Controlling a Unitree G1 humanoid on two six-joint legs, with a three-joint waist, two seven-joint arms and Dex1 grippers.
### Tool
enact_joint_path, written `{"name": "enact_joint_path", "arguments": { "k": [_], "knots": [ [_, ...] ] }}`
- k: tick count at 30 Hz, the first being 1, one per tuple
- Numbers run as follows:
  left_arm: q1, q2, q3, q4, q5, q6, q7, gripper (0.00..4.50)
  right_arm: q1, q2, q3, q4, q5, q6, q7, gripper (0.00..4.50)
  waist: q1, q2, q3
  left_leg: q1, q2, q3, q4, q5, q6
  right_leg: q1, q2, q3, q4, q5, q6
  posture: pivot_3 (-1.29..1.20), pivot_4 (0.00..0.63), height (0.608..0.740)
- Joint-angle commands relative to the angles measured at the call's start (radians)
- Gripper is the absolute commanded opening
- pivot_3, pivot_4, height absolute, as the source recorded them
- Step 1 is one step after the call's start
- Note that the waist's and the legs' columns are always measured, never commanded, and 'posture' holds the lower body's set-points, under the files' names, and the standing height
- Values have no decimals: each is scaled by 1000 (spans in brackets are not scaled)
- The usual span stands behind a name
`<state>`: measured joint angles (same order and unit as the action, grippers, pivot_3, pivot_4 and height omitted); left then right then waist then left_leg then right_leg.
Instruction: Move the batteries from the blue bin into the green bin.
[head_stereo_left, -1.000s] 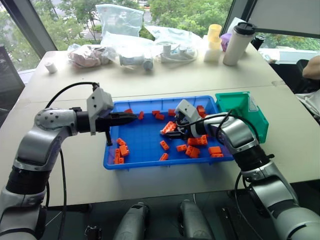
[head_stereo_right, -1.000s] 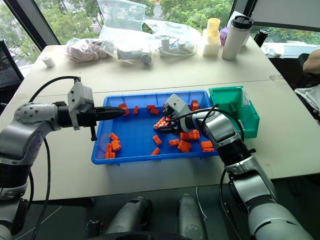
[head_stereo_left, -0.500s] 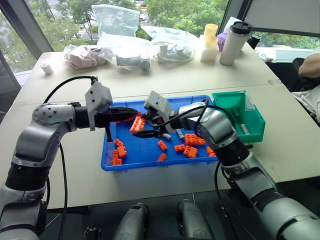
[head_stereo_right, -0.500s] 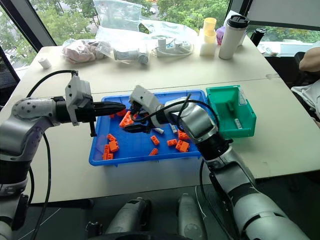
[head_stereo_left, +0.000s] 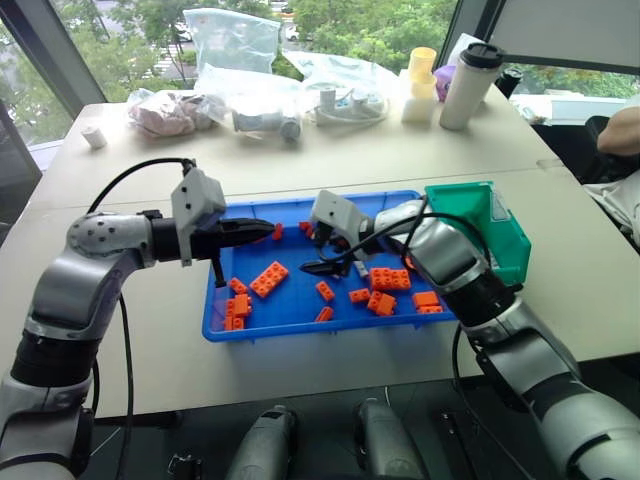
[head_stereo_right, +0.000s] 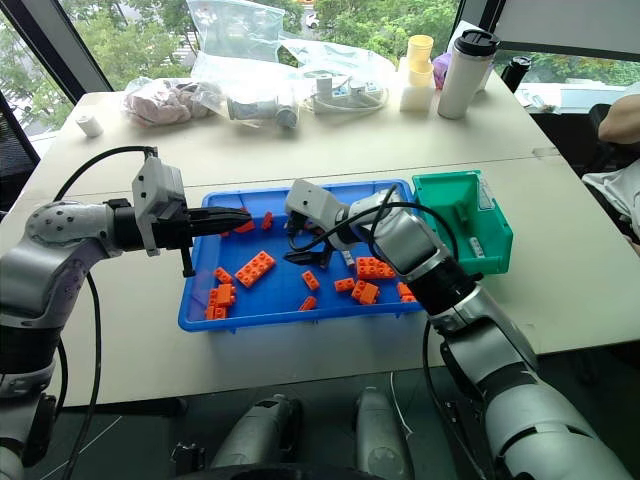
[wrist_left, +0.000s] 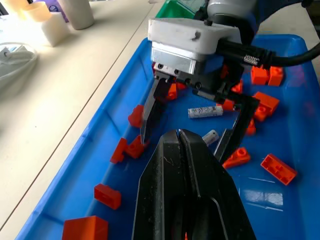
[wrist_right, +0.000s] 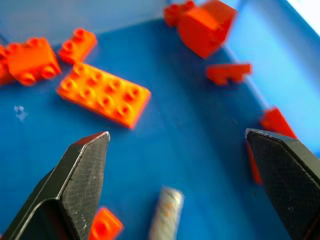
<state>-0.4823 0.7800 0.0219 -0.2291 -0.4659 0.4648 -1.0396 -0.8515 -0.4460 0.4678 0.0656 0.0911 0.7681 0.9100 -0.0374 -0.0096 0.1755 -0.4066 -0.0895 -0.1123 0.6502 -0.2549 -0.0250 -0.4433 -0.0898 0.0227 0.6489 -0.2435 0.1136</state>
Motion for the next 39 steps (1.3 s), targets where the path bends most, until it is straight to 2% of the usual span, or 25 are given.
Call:
{"name": "enact_joint_path", "arguments": {
  "k": [1,7,8,10,12,15,17,19,23,27,30,34,39],
  "knots": [
    [-18,-10,12,-7,-2,-22,2,0,55,-10,-23,-84,13,50,-8,4480,-3,0,0,0,0,0,0,0,0,0,0,0,0,0,0,0,150,740],
    [-44,-30,-9,21,10,-37,-11,0,115,4,-3,-48,-34,46,-72,4480,-4,0,0,1,1,1,-1,0,0,0,0,1,0,0,0,0,150,740],
    [-49,-32,-11,25,11,-38,-13,0,119,9,-7,-44,-39,48,-88,4244,-3,0,0,1,1,1,0,0,0,0,0,1,0,0,0,0,150,740],
    [-55,-34,-13,31,15,-41,-18,0,125,9,-10,-51,-44,48,-97,3616,-1,0,0,1,0,1,0,0,0,0,0,1,0,0,0,0,150,740],
    [-56,-35,-13,34,18,-43,-23,0,126,5,-7,-58,-49,49,-97,2785,0,0,0,1,0,1,1,0,0,1,0,0,0,0,0,0,150,740],
    [-59,-38,-12,37,22,-44,-25,0,126,2,-8,-64,-53,55,-101,1133,0,0,0,1,0,1,0,0,0,1,0,0,0,0,0,0,150,740],
    [-59,-39,-12,37,23,-46,-27,0,118,-5,-13,-76,-63,52,-109,181,0,0,0,1,0,1,1,0,0,1,0,0,0,0,0,0,150,740],
    [-61,-40,-13,39,25,-47,-27,0,94,-10,-52,-108,-53,69,-116,181,0,0,0,1,0,1,0,0,0,1,0,0,0,0,0,0,150,740],
    [-61,-43,-13,36,24,-46,-29,0,17,-57,-228,-193,-7,149,-150,181,2,1,0,0,0,1,1,0,0,0,0,0,0,0,0,0,150,740],
    [-59,-49,-18,35,21,-45,-31,0,-2,-190,-378,-214,-11,198,-188,181,18,0,0,0,0,1,0,0,0,0,0,0,0,0,0,0,150,740],
    [-58,-56,-23,33,14,-43,-39,0,44,-312,-473,-214,-27,219,-215,181,32,0,0,-1,0,1,0,0,0,1,-1,0,-1,0,0,0,150,740],
    [-56,-72,-39,23,-1,-39,-57,0,156,-403,-522,-245,-15,229,-210,181,26,0,0,0,0,2,1,-4,6,1,-2,0,-2,0,0,0,150,740],
    [-58,-87,-59,10,-11,-32,-85,0,304,-446,-555,-285,12,238,-203,181,19,0,0,0,0,4,0,-4,6,1,-1,1,-1,0,0,0,150,740]
  ]
}}
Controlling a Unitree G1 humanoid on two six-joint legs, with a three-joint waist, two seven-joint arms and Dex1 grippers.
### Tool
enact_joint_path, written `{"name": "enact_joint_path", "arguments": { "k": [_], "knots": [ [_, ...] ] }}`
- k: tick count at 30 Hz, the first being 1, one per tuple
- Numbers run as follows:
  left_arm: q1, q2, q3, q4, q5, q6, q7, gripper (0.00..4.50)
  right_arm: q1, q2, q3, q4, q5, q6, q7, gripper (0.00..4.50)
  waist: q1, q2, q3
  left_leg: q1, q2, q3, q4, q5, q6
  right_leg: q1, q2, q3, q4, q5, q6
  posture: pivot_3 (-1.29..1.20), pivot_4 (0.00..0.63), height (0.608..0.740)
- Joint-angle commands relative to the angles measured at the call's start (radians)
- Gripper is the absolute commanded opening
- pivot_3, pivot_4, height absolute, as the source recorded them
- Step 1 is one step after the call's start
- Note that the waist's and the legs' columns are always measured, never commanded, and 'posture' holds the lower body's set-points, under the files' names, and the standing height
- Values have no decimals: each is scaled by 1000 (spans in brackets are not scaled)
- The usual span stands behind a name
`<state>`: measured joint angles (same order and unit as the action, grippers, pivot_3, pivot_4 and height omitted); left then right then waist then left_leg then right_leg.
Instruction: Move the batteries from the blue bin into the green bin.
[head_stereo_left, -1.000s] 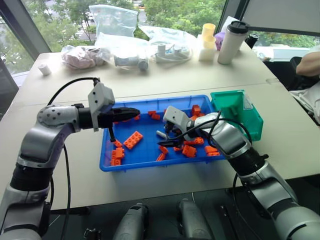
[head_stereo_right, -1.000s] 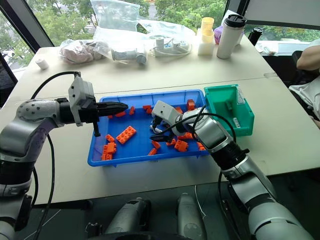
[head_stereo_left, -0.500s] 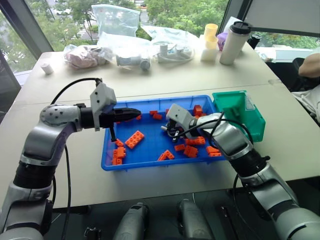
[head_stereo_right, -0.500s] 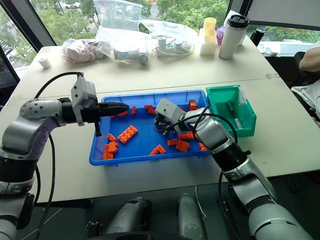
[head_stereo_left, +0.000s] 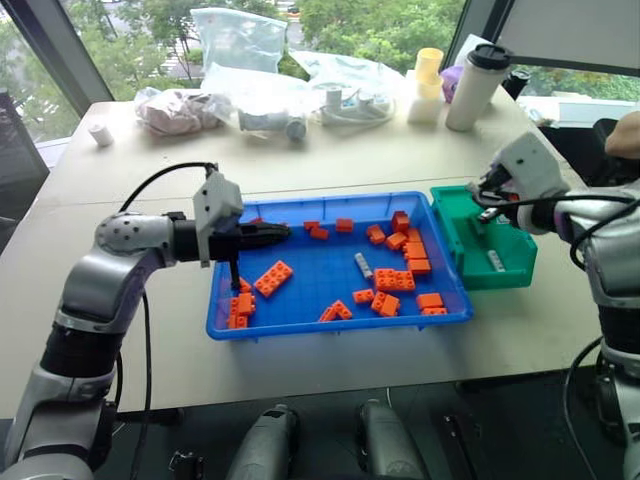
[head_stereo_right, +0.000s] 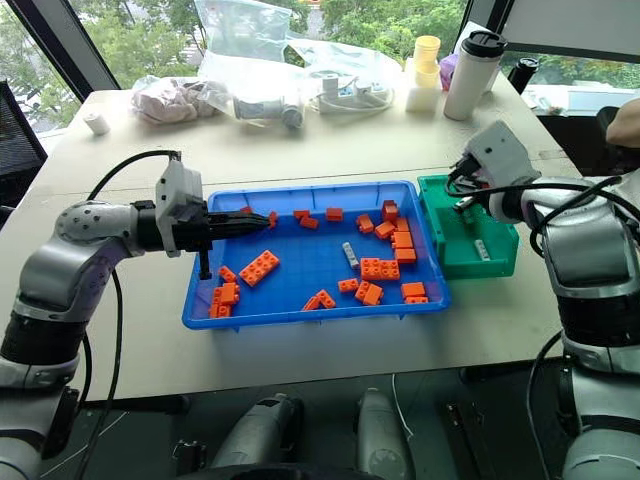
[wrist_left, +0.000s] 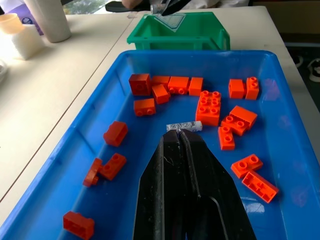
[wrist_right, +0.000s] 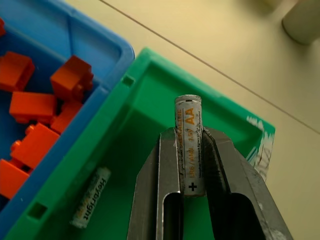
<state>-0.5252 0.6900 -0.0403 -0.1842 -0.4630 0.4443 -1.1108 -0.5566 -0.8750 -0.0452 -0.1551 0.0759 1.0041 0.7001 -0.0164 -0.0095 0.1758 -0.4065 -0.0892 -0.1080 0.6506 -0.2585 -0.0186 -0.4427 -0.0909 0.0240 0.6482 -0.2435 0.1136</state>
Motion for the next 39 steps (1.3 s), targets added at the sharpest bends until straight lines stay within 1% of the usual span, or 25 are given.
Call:
{"name": "enact_joint_path", "arguments": {
  "k": [1,2,3,4,6,9,13,14,16,19,22,26,29,34,35,36,38,39],
  "knots": [
    [-17,4,2,-32,-12,-15,-18,0,31,-11,-53,-72,38,6,5,612,-2,0,0,0,0,0,0,0,0,0,0,0,0,0,0,0,150,740],
    [-19,5,2,-28,-11,-16,-22,0,47,-11,-60,-79,44,7,3,1100,-2,0,0,1,0,0,0,0,0,0,0,1,1,0,0,0,150,740],
    [-20,6,2,-25,-11,-17,-24,0,57,-12,-66,-89,53,9,3,1419,-2,0,0,1,1,0,0,0,0,0,1,1,1,0,0,0,150,740],
    [-21,6,3,-23,-10,-18,-25,0,63,-15,-69,-97,59,11,4,1827,0,0,0,1,1,0,0,0,0,0,1,0,1,0,0,0,150,740],
    [-26,5,4,-18,-9,-19,-28,0,31,-7,-77,-129,78,44,-8,2936,4,0,0,0,0,0,1,0,0,0,0,0,0,0,0,0,150,740],
    [-35,2,5,-10,-7,-20,-27,0,-29,15,-66,-173,112,75,-17,4422,4,0,0,0,0,0,1,0,0,1,0,0,0,0,0,0,150,740],
    [-39,1,4,-2,0,-26,-25,0,-120,126,-20,-257,196,177,-33,4422,0,0,0,1,1,0,1,0,0,0,1,0,0,0,0,0,150,740],
    [-40,1,5,0,1,-27,-24,0,-132,175,8,-270,208,202,-51,4422,0,0,0,1,1,0,0,0,0,0,1,0,0,0,0,0,150,740],
    [-42,0,4,-1,4,-27,-19,0,-128,230,64,-284,213,222,-77,4422,2,0,0,0,1,-1,1,0,0,1,1,0,0,0,0,0,150,740],
    [-37,0,6,-6,5,-27,-11,0,-116,305,116,-271,212,236,-121,4422,8,0,0,0,0,-2,1,0,0,1,0,0,0,0,0,0,150,740],
    [-25,6,12,-18,4,-23,-2,0,-101,350,166,-242,210,226,-146,4422,7,0,0,-1,-1,-2,2,0,0,1,-1,-1,0,0,0,0,150,740],
    [-13,9,19,-42,-7,-8,17,0,-64,368,225,-194,197,192,-166,4422,4,0,0,-1,-1,-2,2,0,-1,0,-1,-1,0,0,0,0,150,740],
    [-7,10,20,-55,-9,-3,27,0,-29,356,281,-173,186,162,-163,4422,2,0,0,0,-1,-2,2,0,-1,0,-1,-1,0,0,0,0,150,740],
    [1,13,22,-65,-10,2,37,0,19,356,329,-137,164,118,-174,4422,2,0,0,0,-1,-2,2,0,-1,0,0,-1,0,0,0,0,150,740],
    [1,14,23,-66,-11,3,39,0,23,348,342,-136,153,107,-176,4196,2,-1,0,0,-1,-2,2,0,-1,0,0,-1,0,0,0,0,150,740],
    [2,14,23,-66,-10,3,39,0,25,344,348,-136,146,100,-177,3857,2,-1,0,0,-1,-2,2,0,-1,1,0,-1,0,0,0,0,150,740],
    [3,14,22,-67,-11,3,41,0,27,345,342,-144,148,99,-175,3043,3,-1,0,0,-1,-2,2,0,-1,1,0,-1,0,0,0,0,150,740],
    [4,14,21,-67,-9,2,41,0,24,345,337,-151,150,100,-175,2518,3,-1,0,0,-1,-2,2,0,-1,1,0,-1,0,0,0,0,150,740]
  ]
}}
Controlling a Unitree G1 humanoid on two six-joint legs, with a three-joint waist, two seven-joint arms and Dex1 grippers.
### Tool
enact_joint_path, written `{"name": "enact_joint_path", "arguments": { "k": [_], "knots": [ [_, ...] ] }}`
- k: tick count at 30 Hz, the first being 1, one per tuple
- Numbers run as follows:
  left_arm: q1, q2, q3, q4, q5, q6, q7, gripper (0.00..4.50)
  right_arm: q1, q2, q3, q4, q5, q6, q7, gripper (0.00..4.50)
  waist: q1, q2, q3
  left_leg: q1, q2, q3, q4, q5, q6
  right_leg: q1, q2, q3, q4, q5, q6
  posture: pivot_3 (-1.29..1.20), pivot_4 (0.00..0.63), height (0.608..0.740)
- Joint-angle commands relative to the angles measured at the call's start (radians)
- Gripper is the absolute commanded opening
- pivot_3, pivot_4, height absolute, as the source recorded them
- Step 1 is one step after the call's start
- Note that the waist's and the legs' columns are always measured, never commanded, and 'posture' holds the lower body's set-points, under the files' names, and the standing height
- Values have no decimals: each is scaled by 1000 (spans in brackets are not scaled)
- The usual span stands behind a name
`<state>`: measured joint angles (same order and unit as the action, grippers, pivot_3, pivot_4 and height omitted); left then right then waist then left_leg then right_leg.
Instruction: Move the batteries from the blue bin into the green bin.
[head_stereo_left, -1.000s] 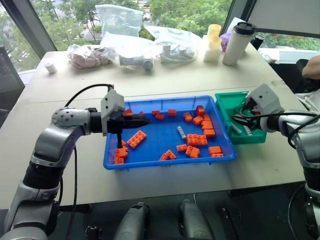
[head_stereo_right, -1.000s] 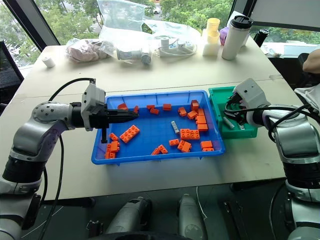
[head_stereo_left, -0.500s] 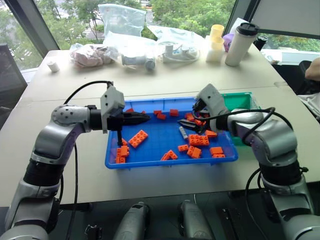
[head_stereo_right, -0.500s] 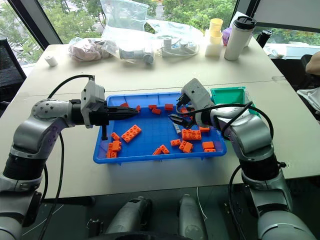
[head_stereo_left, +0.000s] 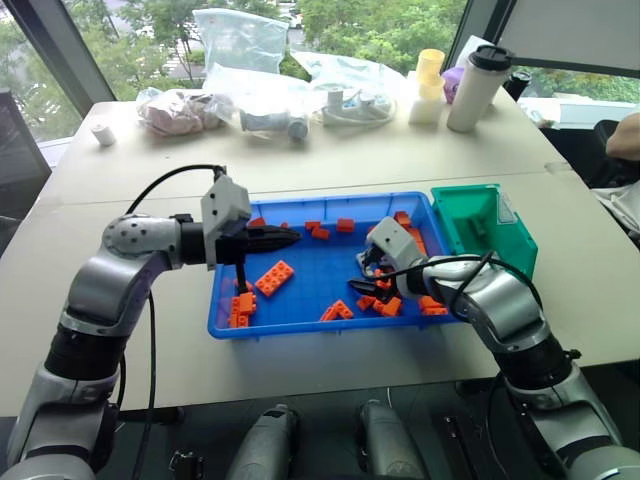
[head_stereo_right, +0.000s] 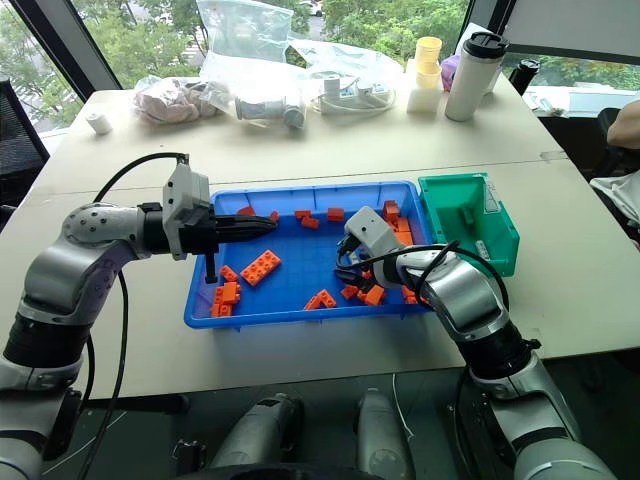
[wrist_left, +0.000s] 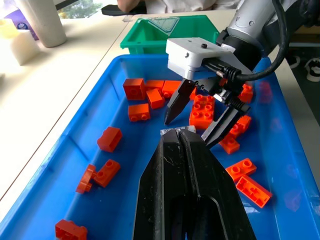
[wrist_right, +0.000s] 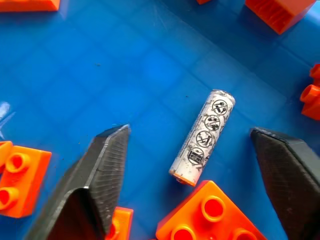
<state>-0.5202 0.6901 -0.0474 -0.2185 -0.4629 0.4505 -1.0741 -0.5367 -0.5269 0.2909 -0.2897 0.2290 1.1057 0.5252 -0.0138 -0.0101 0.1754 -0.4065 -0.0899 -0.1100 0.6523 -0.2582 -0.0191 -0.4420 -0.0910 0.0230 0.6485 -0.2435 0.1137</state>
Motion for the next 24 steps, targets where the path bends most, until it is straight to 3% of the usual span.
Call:
{"name": "enact_joint_path", "arguments": {
  "k": [1,4,5,15,20,24],
  "knots": [
    [-1,14,26,-31,-6,-6,5,0,-2,-3,-3,-21,-7,-1,-5,1998,0,0,0,0,0,0,0,0,0,0,0,0,0,0,0,0,150,740],
    [-4,11,21,-25,-2,-11,5,0,-20,-13,-3,-30,-20,0,-10,375,0,0,0,0,0,0,0,0,0,0,0,0,0,0,0,0,150,740],
    [-7,9,19,-23,-2,-12,5,0,-29,-21,-5,-38,-22,2,-8,17,0,0,0,0,0,0,0,0,0,0,0,0,0,0,0,0,150,740],
    [-20,-3,4,-2,-4,-14,-12,0,-141,-204,-343,-43,-15,36,-26,38,3,0,0,0,0,0,0,0,1,0,0,0,0,0,0,0,150,740],
    [-25,-8,0,7,-8,-14,-22,0,-57,-299,-400,2,-32,-5,-14,38,3,0,0,0,0,0,0,-1,1,1,0,0,-1,0,0,0,150,740],
    [-33,-13,-4,17,-6,-16,-27,0,28,-308,-424,22,-18,-22,-3,38,1,0,0,0,0,1,0,-1,1,0,0,1,0,0,0,0,150,740]
  ]
}}
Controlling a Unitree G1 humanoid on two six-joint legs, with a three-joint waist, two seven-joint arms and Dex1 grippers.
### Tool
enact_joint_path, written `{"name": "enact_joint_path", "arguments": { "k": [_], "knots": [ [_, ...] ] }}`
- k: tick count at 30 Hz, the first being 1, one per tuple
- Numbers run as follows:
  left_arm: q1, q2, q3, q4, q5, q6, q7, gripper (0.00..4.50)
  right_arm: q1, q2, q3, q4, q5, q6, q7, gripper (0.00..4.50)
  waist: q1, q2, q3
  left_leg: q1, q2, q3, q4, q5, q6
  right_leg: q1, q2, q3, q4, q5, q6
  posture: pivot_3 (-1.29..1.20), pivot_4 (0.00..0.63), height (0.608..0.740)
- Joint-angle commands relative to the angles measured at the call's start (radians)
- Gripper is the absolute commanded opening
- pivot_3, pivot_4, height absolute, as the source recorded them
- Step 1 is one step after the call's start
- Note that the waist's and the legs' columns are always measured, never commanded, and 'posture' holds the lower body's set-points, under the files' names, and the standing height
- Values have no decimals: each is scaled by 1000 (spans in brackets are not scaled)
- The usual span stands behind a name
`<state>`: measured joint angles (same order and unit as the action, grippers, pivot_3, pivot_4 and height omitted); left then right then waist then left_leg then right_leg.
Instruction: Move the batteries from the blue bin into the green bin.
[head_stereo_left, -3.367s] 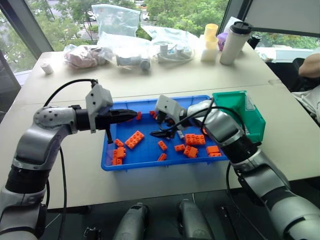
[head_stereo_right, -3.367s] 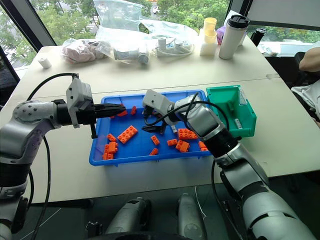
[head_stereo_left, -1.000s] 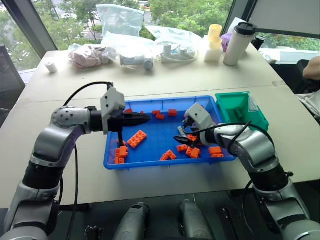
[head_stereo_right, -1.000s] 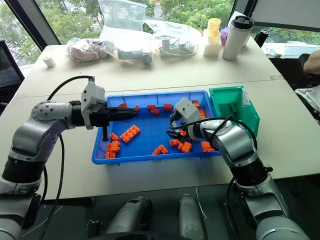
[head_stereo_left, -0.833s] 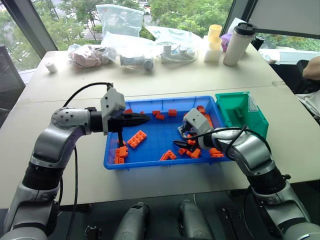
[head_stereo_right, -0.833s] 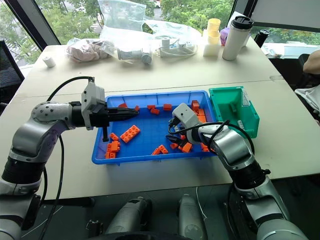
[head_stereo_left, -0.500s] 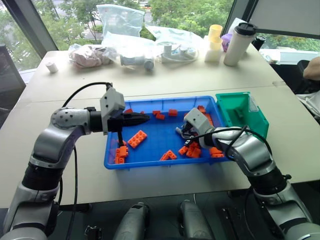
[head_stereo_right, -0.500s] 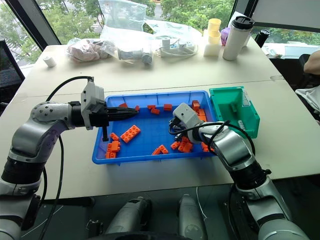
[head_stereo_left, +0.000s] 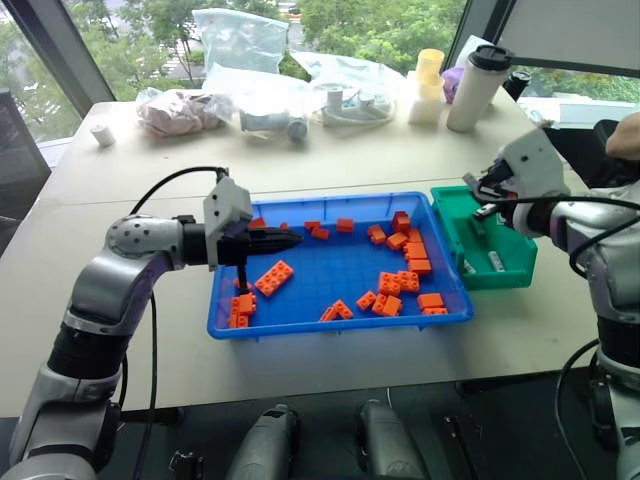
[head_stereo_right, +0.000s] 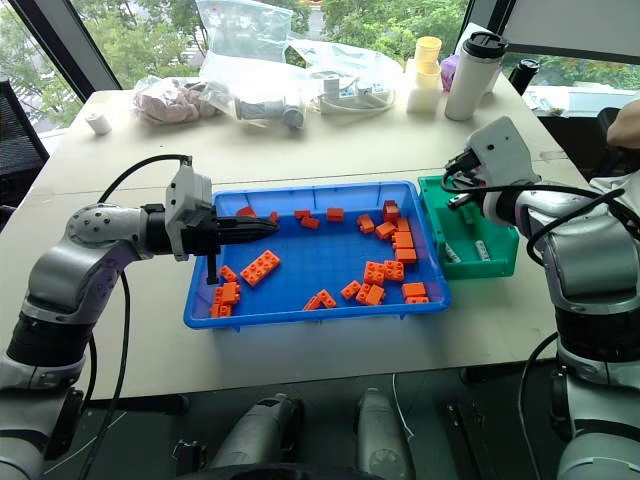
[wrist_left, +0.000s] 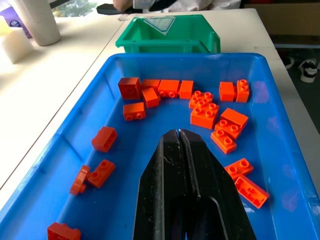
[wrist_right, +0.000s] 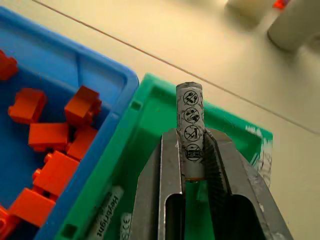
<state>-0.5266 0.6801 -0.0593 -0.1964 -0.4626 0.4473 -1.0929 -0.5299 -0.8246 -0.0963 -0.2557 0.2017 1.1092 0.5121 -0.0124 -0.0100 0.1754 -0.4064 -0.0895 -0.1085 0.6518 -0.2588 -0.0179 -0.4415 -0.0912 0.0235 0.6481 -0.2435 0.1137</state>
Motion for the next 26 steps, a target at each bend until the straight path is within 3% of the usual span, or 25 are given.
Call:
{"name": "enact_joint_path", "arguments": {
  "k": [1,9,10,19,26],
  "knots": [
    [-27,-4,8,-4,-6,-13,-9,0,34,-10,-39,-11,12,-30,13,38,-1,0,0,0,0,0,0,0,0,0,0,0,0,0,0,0,150,740],
    [-28,-4,15,-9,-10,-2,-15,0,20,-47,-63,-40,26,-43,33,4110,1,0,0,0,0,0,0,0,0,0,0,0,0,0,0,0,150,740],
    [-27,-2,18,-12,-12,1,-16,0,9,-59,-67,-51,34,-55,48,4450,1,0,0,0,0,0,0,0,0,0,0,0,0,0,0,0,150,740],
    [-25,23,33,-24,-24,20,-24,0,43,-133,-109,-305,339,-102,384,4450,1,0,0,0,1,-1,0,0,1,1,1,-1,0,0,0,0,150,740],
    [-22,30,40,-40,-34,34,-14,0,106,-202,-48,-331,350,-143,427,4450,5,0,0,0,0,-1,2,-1,2,2,0,-1,-1,0,0,0,150,740]
  ]
}}
